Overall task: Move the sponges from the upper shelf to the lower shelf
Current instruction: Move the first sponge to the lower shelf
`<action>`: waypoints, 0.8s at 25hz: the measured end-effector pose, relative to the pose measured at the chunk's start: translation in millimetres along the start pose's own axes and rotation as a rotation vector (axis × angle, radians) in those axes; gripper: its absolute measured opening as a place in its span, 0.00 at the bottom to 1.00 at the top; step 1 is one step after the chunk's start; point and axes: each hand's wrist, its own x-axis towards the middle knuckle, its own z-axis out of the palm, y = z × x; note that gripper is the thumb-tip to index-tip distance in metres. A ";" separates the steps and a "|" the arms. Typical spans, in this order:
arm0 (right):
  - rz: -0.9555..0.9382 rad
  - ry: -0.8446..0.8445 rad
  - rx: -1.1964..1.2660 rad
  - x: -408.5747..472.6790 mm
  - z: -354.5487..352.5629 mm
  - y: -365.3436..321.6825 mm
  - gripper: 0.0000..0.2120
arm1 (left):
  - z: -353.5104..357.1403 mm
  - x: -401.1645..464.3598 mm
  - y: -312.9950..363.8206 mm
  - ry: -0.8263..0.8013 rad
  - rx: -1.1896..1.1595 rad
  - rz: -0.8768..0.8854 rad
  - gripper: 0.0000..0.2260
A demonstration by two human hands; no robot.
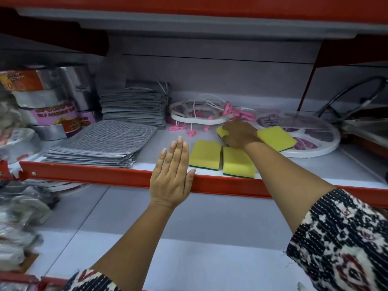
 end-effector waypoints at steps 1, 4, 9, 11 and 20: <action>0.001 0.050 0.033 -0.3 -0.6 -0.1 0.22 | -0.7 0.2 0.4 0.005 -0.005 -0.005 0.25; -0.070 0.254 0.167 -6.0 -5.4 -0.9 0.23 | -2.8 2.2 1.8 -0.005 0.023 -0.018 0.24; -0.180 0.390 0.392 -16.1 -10.4 1.6 0.25 | -6.6 5.3 4.2 -0.042 0.047 -0.041 0.24; -0.180 0.342 0.370 -18.6 -4.7 1.1 0.25 | -7.0 5.7 4.5 -0.048 0.050 -0.050 0.24; -0.219 0.707 0.195 -128.3 -14.4 -27.2 0.21 | -6.4 3.9 4.6 -0.019 0.047 -0.045 0.24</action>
